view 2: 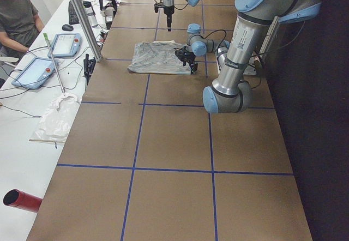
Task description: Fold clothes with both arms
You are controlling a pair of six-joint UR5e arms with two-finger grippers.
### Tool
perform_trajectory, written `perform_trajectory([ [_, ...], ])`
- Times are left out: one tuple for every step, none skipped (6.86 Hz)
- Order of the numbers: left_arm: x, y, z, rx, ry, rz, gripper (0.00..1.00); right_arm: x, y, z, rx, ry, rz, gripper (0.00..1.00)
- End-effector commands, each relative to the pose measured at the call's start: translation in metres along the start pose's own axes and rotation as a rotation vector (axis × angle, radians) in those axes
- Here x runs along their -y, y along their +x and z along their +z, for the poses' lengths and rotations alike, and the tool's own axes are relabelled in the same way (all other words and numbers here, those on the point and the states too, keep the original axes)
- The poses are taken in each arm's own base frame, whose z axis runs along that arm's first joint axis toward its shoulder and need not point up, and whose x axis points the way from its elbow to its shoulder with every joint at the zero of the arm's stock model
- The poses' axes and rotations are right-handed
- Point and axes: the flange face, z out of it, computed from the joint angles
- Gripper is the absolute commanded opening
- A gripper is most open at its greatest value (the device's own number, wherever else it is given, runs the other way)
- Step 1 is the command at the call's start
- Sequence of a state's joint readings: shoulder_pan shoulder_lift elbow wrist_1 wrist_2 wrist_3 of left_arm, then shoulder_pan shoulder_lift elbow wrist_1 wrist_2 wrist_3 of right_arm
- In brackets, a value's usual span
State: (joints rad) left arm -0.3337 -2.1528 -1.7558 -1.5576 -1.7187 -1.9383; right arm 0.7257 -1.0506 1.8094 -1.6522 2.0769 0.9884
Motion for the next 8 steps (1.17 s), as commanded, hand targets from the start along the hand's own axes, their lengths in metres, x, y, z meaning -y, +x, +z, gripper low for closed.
perform_trajectory([
  [-0.013,-0.003,0.003,0.006,-0.012,-0.012,0.97,-0.001,-0.002,0.0,0.001,0.0,-0.002,1.0],
  [-0.014,-0.005,0.005,0.012,-0.014,-0.01,0.97,-0.001,-0.004,-0.001,0.005,0.001,-0.004,1.0],
  [-0.014,-0.005,0.008,0.017,-0.01,-0.006,0.96,-0.001,-0.004,-0.001,0.005,0.001,-0.004,1.0],
  [-0.011,-0.005,0.013,0.022,0.005,-0.006,0.95,-0.001,-0.004,-0.001,0.005,0.001,-0.004,1.0],
  [-0.009,-0.01,0.019,0.032,0.011,-0.009,0.93,-0.002,-0.004,0.0,0.003,0.0,-0.005,1.0],
  [-0.009,-0.01,0.018,0.03,0.012,-0.012,0.83,-0.002,-0.003,0.0,0.002,-0.001,-0.004,1.0],
  [-0.008,-0.01,0.017,0.028,0.012,-0.016,0.66,-0.002,-0.003,0.0,0.002,-0.001,-0.004,1.0],
  [-0.008,-0.01,0.015,0.024,0.014,-0.015,0.51,-0.002,-0.003,0.0,0.001,-0.001,-0.003,1.0],
])
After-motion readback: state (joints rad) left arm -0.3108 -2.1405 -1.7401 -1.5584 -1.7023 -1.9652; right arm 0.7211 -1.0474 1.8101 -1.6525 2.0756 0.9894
